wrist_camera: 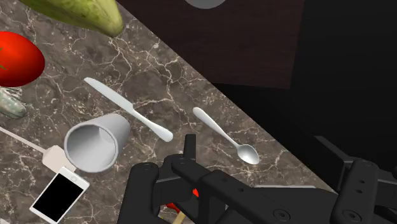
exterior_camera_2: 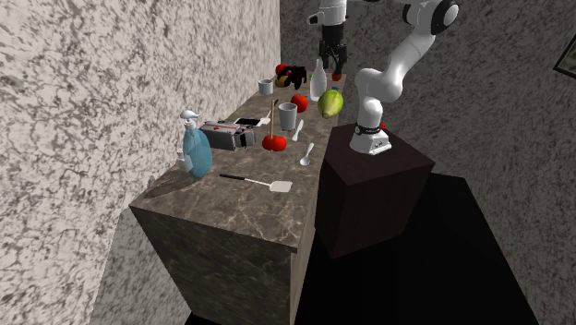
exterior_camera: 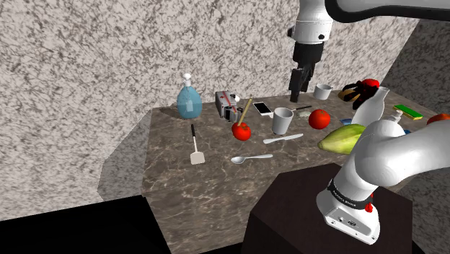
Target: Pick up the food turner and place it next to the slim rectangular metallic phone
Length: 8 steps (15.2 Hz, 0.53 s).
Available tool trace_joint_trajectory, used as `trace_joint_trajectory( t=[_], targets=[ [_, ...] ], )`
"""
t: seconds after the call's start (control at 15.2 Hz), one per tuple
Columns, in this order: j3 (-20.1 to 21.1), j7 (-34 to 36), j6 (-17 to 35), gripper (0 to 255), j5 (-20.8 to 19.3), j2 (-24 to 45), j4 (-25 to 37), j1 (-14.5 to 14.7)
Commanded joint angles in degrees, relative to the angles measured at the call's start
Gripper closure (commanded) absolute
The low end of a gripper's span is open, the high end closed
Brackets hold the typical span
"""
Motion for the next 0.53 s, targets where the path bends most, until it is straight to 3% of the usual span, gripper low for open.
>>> trace_joint_trajectory(
  t=[0.0, 0.46],
  targets=[
    [0.0, 0.0, 0.0, 0, 0.0, 0.0, 0.0, 0.0],
    [6.7, 10.6, 13.6, 0, 4.1, 8.3, -3.1, -0.9]
  ],
)
